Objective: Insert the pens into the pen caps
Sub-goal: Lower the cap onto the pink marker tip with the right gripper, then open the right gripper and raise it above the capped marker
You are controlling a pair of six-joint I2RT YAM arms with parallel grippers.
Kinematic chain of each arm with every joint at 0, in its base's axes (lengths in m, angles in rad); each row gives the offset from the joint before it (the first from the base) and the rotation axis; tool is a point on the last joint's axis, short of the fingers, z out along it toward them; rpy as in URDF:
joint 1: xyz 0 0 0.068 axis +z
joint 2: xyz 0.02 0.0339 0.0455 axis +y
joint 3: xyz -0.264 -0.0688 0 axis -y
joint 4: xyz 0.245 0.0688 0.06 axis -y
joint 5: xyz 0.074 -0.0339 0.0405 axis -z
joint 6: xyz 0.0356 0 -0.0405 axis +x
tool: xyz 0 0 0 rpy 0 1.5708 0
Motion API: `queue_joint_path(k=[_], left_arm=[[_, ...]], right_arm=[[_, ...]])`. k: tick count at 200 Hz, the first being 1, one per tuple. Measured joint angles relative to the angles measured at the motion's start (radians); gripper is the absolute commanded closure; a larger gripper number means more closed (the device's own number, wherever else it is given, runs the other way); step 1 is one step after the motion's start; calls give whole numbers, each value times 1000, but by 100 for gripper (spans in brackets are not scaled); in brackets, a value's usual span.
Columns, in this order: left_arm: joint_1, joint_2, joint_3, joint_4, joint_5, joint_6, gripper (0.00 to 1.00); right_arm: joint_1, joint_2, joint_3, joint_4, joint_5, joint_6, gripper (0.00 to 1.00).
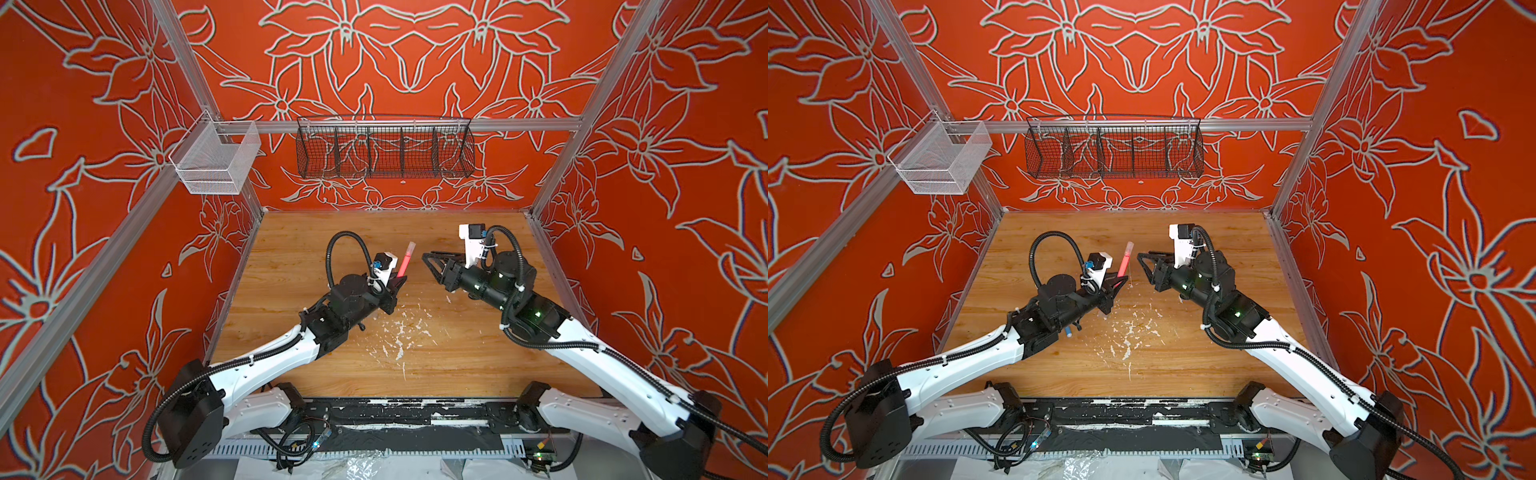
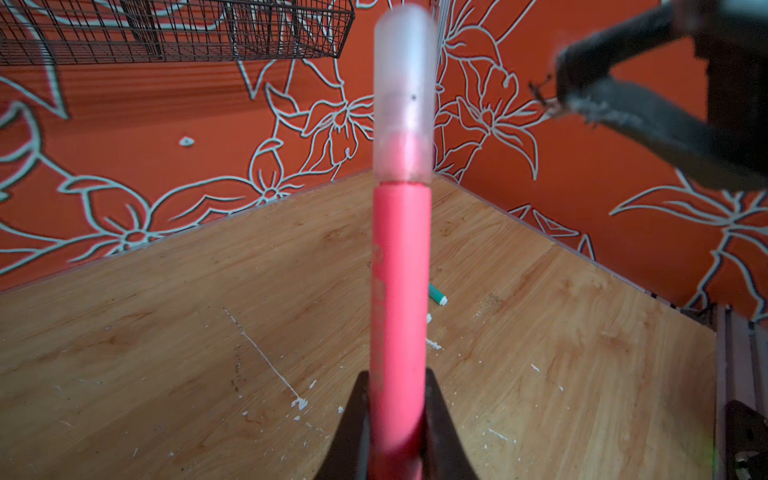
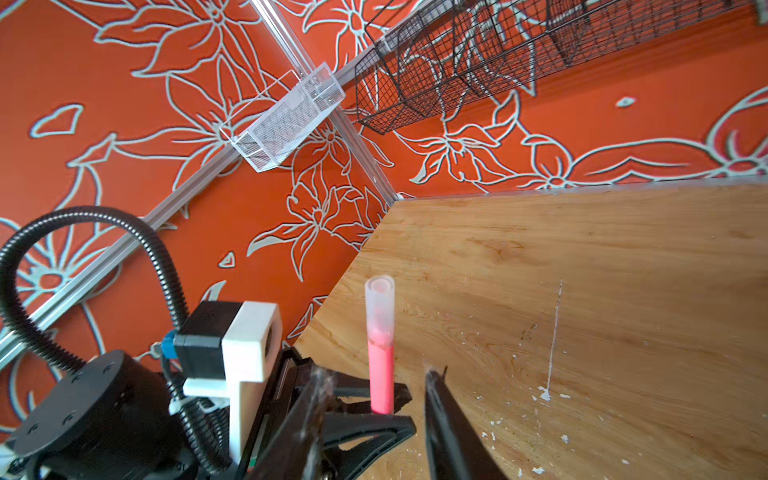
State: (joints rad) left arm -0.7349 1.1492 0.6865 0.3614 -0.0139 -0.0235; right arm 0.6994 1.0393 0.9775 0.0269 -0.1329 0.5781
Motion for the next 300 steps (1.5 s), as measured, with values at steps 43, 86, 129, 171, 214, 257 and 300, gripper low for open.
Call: queue_joint_path(k=[43,86,129,171,214,257,300], left_arm=[[-7,1,0,32,-1,35,100],[-13,1,0,41,-3,50,100],[-13,1,0,42,-3,50,100],[-13,1,0,33,-9,50,100],[-13,0,0,25,-19,49,100],[-14,-2,0,22,-30,45,100],[-14,-1,21,3,-11,29,100]], right_arm=[[-37,128,205,-87,21,-29,56],[-57,196,261,-139,2,-32,56],[-57,219,263,-180,-44,-37,57],[-61,233,272,-185,-92,-43,59],[-62,234,270,-187,-127,-41,63],[-63,236,254,-195,-173,-20,61],[-62,237,269,-207,-182,-17,56]])
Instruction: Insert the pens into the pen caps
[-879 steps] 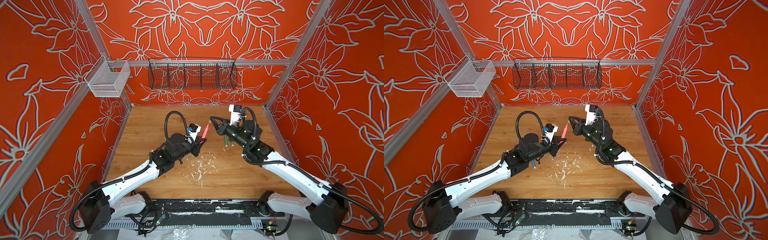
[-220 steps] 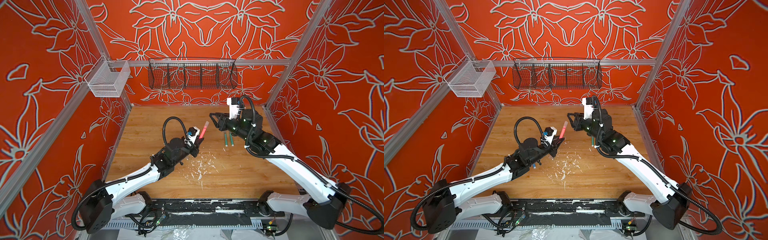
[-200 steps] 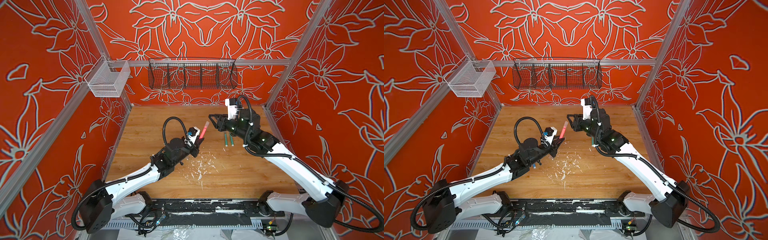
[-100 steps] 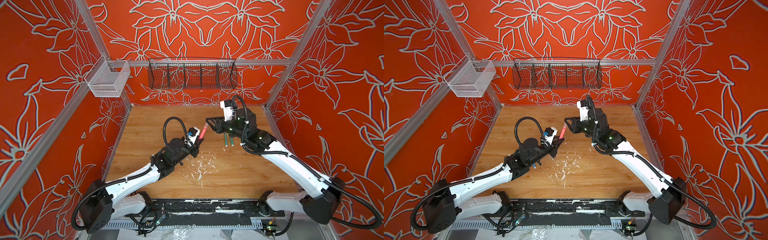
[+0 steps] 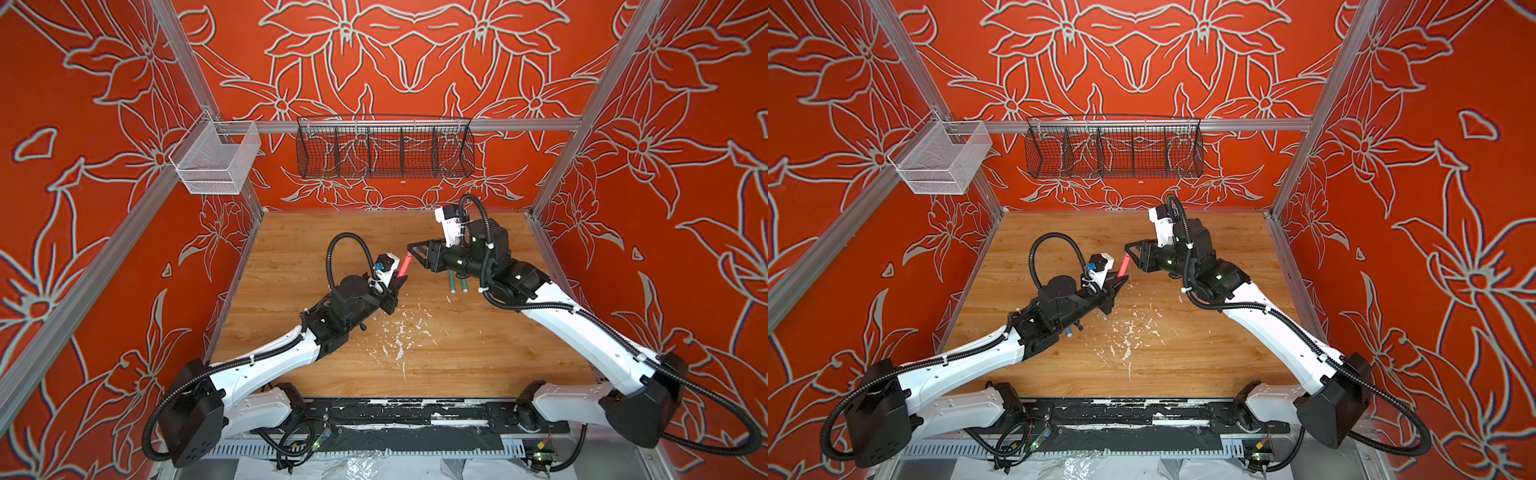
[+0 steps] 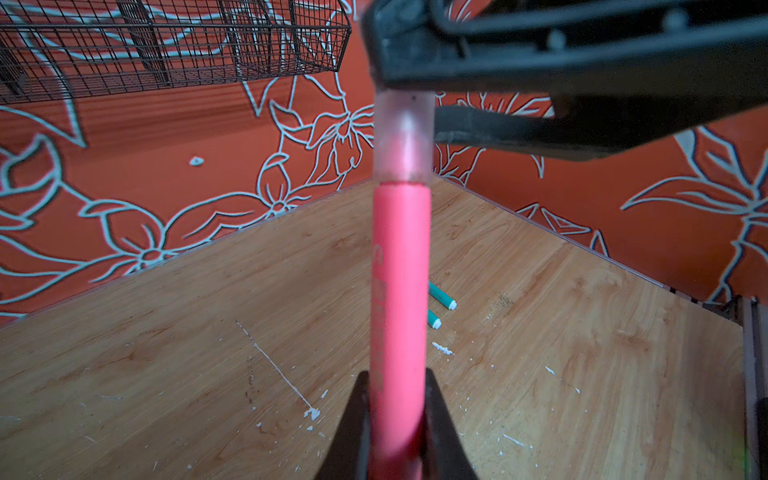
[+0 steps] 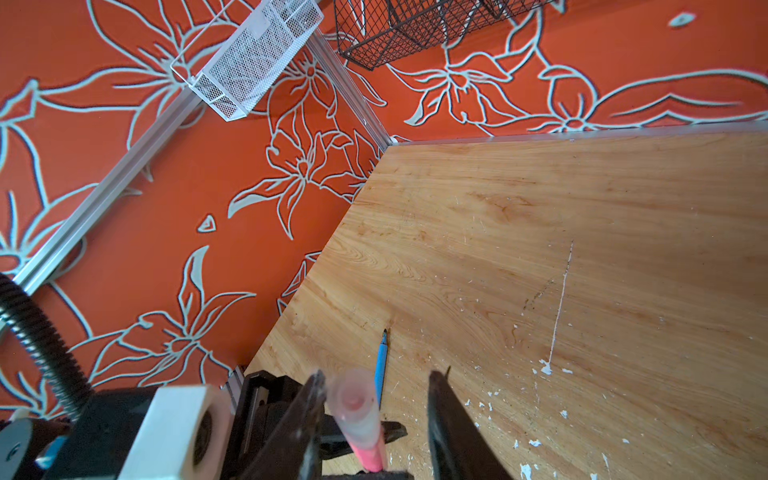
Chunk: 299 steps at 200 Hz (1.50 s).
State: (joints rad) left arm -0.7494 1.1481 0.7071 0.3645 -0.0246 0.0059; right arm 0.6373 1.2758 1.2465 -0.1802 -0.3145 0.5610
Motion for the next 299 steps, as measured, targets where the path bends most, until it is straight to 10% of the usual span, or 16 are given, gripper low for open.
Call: queue_joint_path(k=[188,299], left_arm=[[-1,-7,28,-67,53,-58,100],[35,16,170,-266,46,-55,100]], right_arm=[[-2,32,32,21,-17,24,99],[-16,34,-33,171,-31,25,100]])
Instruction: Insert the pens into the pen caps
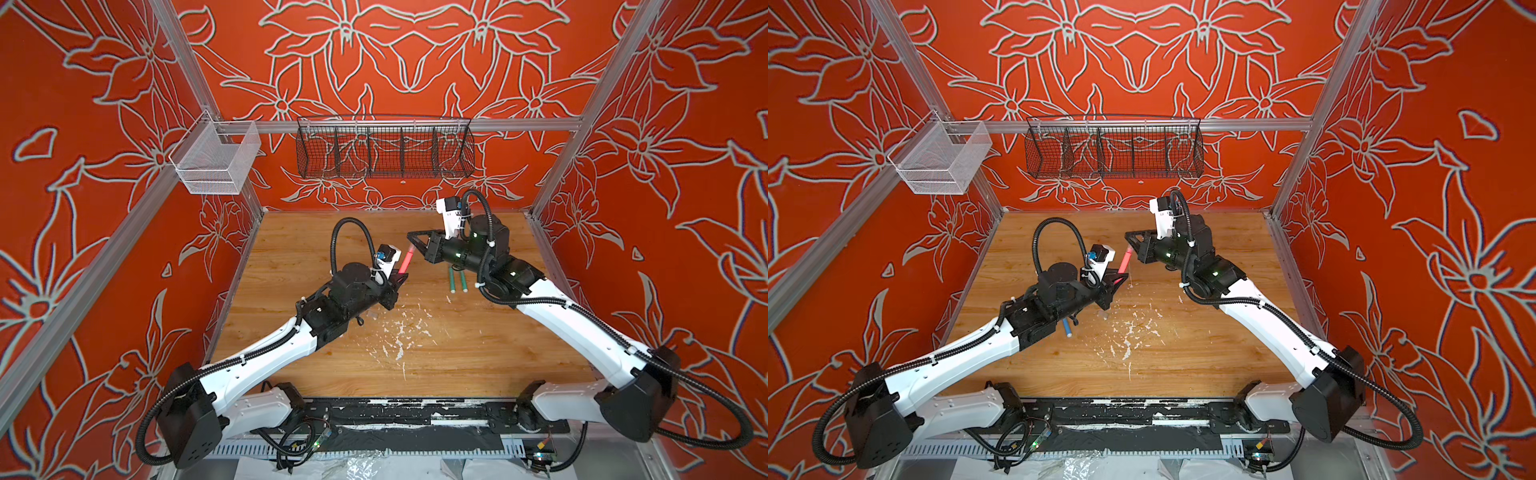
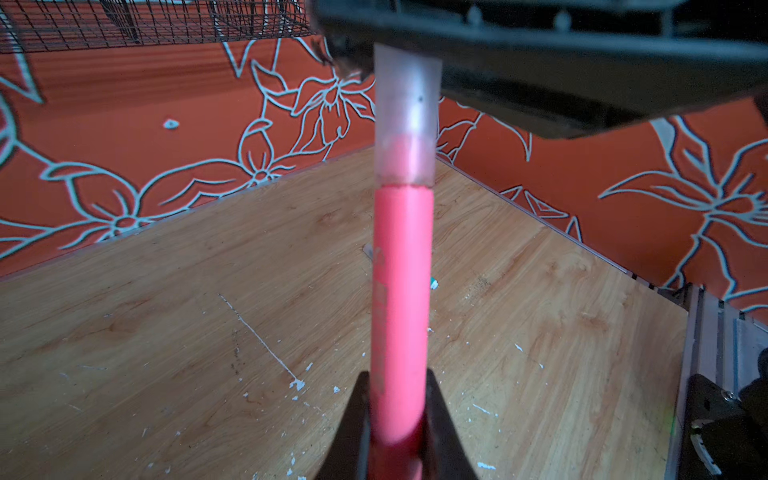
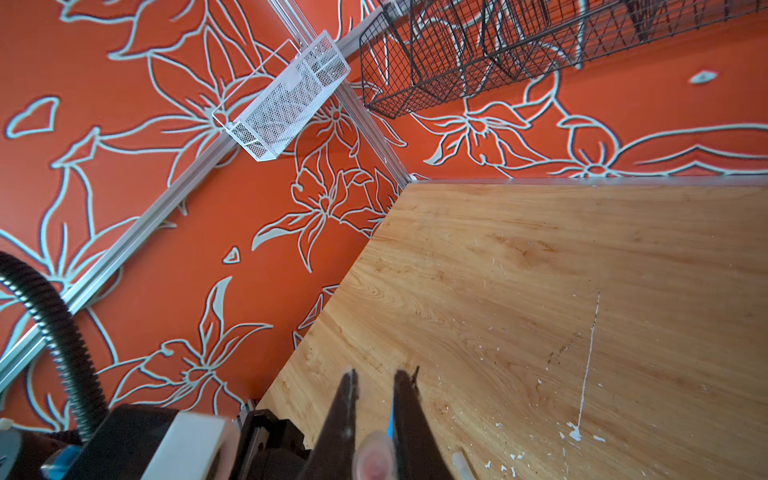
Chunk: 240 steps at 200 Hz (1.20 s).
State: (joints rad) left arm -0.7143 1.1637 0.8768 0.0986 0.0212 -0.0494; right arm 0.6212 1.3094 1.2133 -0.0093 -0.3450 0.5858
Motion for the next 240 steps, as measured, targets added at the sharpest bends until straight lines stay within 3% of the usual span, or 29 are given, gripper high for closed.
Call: queue_joint_path(k=[117,240], left_arm=[[57,149,161,-84,118,58,100],[87,192,169,-105,175,51,100]], right_arm=[[-14,-51,-128,173,70,-9,100],[14,-34,-240,279,140,0,100]])
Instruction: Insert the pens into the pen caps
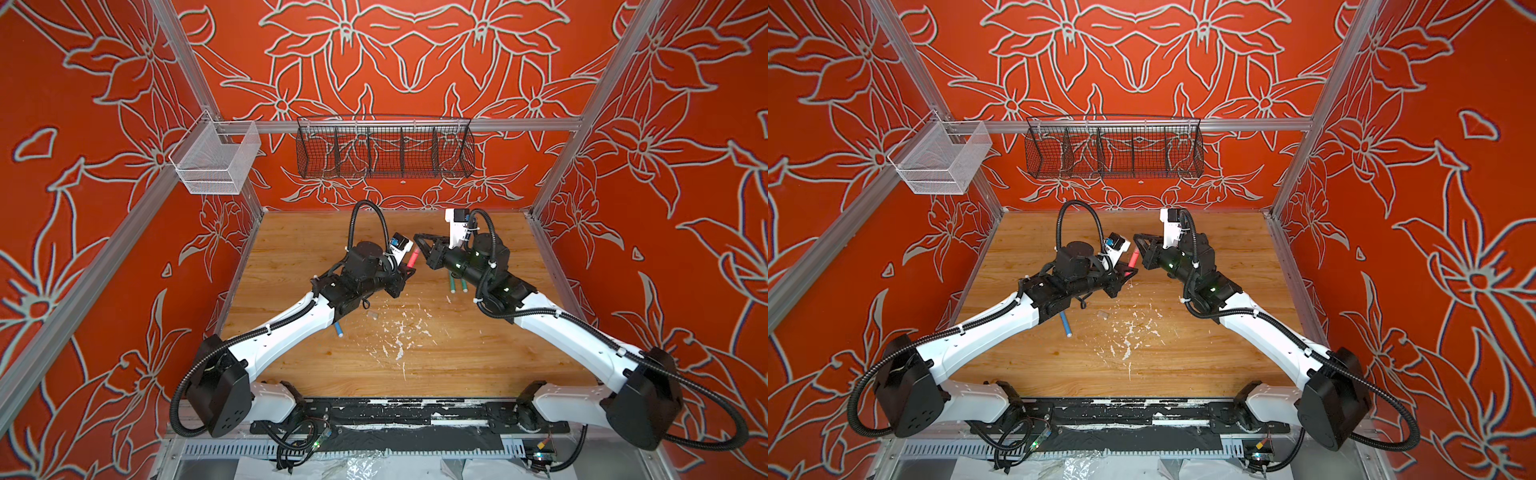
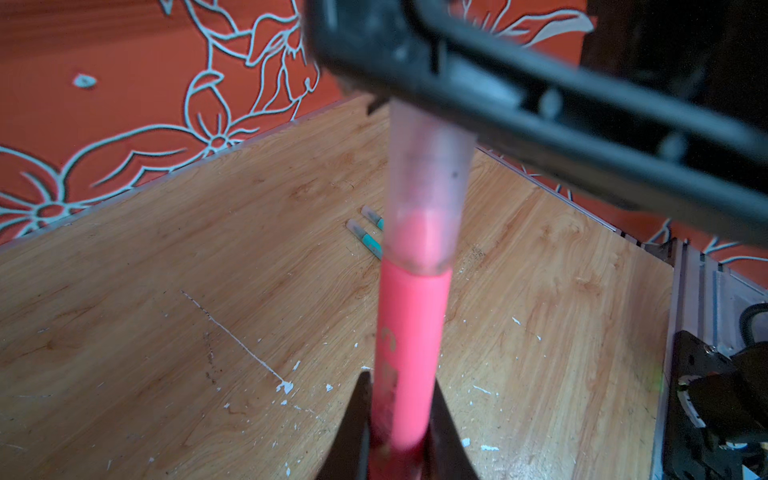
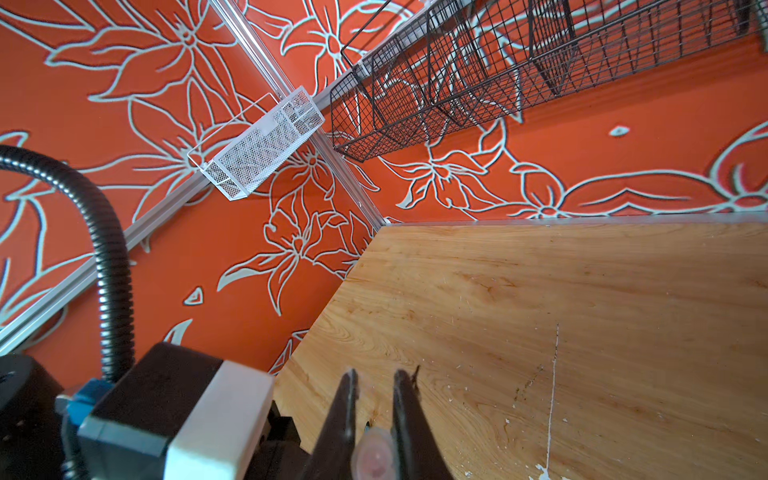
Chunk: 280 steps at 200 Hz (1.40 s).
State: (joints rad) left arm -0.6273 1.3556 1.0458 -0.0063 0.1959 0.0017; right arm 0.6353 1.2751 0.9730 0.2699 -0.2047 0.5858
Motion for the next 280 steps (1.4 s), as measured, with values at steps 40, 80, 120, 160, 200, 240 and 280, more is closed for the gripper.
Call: queue_joint_path(k=[40,80,120,160,200,240,280], left_arm=[[1,8,0,14,11,-22,100],[2,10,0,53,40,-50,100],[15,7,0,164,93,-82,100],[71,-48,-18,313,65,-135,100],[62,-142,-122,368,63,-151,100],[59,-179,-163,367,54,-156,100],[68,-228,-170,378,54,-184,100]], right_arm=[[19,5,-42,10,6,15,100],[22,-12,-44,3,19,28,100],[20,-19,93,-132,41,12,81],[23,-19,264,-331,9,-33,60],[18,-19,407,-401,3,-83,59],[18,-56,306,-396,-50,-119,65],[33,-55,95,-368,-134,-143,62]])
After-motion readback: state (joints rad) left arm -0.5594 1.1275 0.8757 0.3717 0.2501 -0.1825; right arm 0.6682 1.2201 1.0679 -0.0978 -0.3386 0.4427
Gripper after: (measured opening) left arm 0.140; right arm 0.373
